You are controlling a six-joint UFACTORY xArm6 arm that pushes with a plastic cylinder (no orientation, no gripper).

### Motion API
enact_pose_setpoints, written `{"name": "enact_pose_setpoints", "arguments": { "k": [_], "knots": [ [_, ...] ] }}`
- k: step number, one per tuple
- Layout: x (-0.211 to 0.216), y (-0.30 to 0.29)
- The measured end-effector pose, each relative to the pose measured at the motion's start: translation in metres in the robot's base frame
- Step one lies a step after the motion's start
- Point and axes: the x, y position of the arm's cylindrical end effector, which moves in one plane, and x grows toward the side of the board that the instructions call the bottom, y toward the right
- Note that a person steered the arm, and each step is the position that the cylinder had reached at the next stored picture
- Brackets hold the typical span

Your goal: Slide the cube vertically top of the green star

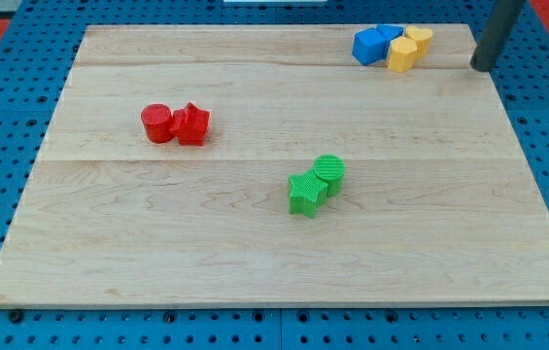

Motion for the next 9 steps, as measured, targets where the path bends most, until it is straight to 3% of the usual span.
{"name": "enact_pose_setpoints", "arguments": {
  "k": [1, 4, 9],
  "knots": [
    [-0.023, -0.016],
    [-0.037, -0.030],
    [-0.020, -0.159]
  ]
}}
